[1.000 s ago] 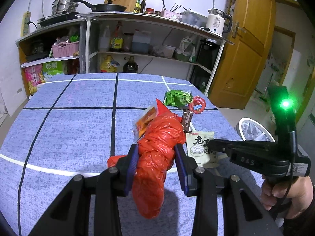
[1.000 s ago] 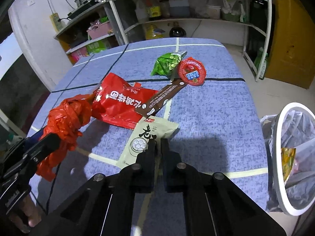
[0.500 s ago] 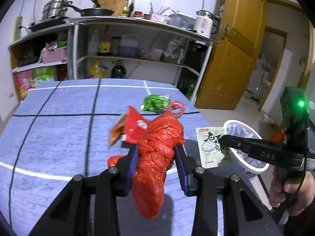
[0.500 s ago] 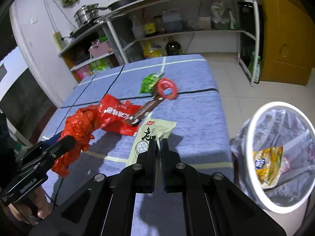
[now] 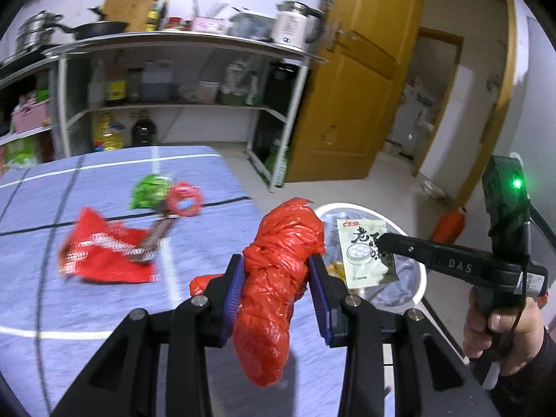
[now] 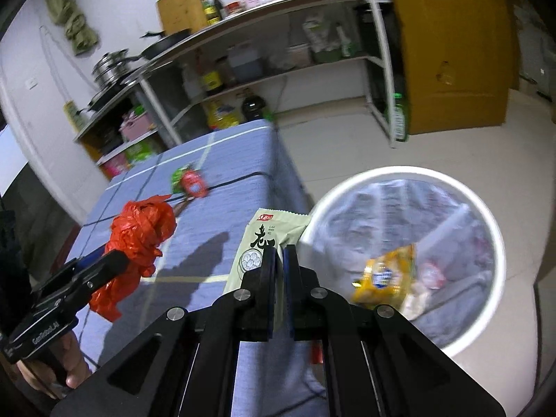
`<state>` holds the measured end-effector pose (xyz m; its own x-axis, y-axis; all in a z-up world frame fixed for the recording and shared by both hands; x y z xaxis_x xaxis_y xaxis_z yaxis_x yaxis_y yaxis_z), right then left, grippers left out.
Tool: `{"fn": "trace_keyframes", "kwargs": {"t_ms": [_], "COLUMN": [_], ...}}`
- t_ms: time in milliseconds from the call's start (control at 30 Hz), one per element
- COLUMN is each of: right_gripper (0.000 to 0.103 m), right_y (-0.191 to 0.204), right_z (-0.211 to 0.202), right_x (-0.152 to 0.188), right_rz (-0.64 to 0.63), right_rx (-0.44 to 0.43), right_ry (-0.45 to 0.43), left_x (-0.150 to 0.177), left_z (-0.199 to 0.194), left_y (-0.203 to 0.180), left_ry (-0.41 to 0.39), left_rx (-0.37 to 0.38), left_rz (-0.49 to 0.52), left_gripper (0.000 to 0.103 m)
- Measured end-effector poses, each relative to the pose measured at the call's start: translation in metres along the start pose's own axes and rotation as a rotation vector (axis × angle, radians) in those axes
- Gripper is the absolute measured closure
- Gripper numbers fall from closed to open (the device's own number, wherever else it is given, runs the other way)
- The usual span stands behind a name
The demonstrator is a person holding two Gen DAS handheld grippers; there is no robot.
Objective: Collect trash
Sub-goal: 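Carry both items over the wastebasket and open both grippers to drop them, then move the left gripper back to the red wrapper on the table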
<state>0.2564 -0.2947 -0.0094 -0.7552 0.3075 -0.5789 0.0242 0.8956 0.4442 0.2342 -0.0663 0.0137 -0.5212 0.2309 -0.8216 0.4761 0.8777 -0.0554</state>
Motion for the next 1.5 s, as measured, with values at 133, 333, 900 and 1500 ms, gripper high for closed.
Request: {"fn": "trace_keyframes", "kwargs": {"t_ms": [133,333,900,1500], "right_gripper": [0.098,0.098,0.089,0.070], "right_y": [-0.041,-0.081,-0.122,-0.060], "right_z": [-0.009,-0.013,-0.008,-0.055], "right_x": [-0.010,-0.017,-0.024,-0.016], "right_rz": [0.060,0.115,0.176,0.041], "right_rx": [0.035,0.083,0.148,-0.003], "right_ry": [-0.018,-0.026,-0.035,-0.138], "left_x": [-0.013,-0.032,-0.039,-0.031], "left_z": [0.025,0.061,0.121,0.032], "left_y": [-0.031,-0.066,-0.103,-0.065], "left_ry": [0.018,0.033,0.108,-0.012], "left_rx": [0.040,0.098,0.149,0.067], "left_rz": [0.040,0.055,0.055,0.005], "left_gripper": [0.064,0.064,0.058,0.049]}}
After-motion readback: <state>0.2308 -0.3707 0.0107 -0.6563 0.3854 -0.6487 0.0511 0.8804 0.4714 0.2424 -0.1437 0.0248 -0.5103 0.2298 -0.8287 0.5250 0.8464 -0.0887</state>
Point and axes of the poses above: each gripper's, at about its wrist camera, not at the fingertips, and z roughly the way its jaws point, y to its left, x to its underside, the point moved 3 cm from there along z, roughly the way its jaws point, and after that the axes turned 13 degrees about z, right-handed, at the moved point
